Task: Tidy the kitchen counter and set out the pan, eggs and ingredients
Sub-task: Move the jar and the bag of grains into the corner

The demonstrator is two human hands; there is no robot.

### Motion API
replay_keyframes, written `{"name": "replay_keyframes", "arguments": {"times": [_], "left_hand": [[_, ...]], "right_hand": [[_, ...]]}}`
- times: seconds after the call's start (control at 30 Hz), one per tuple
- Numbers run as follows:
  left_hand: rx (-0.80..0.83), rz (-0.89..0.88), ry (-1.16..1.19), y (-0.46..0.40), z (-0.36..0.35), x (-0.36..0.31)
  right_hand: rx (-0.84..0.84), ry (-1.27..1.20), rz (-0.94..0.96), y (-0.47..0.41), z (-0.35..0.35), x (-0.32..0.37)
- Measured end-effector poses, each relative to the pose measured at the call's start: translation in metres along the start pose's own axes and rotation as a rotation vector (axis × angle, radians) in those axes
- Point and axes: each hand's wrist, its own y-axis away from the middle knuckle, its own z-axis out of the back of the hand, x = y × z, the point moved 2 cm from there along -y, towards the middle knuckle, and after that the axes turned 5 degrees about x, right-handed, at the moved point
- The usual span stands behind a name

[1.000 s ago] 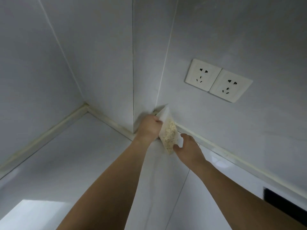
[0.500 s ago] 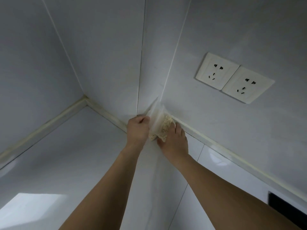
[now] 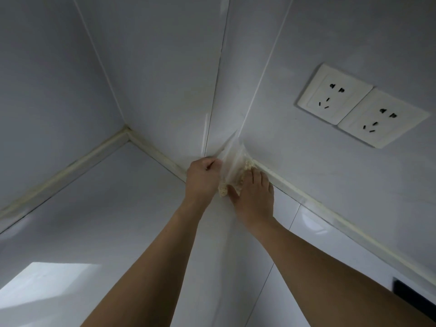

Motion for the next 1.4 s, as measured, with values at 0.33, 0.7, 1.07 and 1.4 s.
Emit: {"name": "replay_keyframes", "arguments": {"times": [0.33, 0.7, 1.07, 1.4], "left_hand": [[-0.01, -0.013, -0.06, 0.004, 0.002, -0.003], [-0.032, 0.07, -0.113, 0.062, -0.033, -0.02], [0.029, 0.037, -0.1, 0.18, -0.091, -0.057], [0.299, -0.025, -0.099, 0.314, -0.22, -0.099]], "right_hand": [[-0.03, -0.134, 0.035, 0.009, -0.001, -0.015], [-0.191, -0.759, -0.383, 0.083, 0.04, -0.062], [-0.397, -0.898, -0.579, 0.218, 0.084, -0.142], [-0.665, -0.949, -0.659, 0.358, 0.141, -0.25]]}}
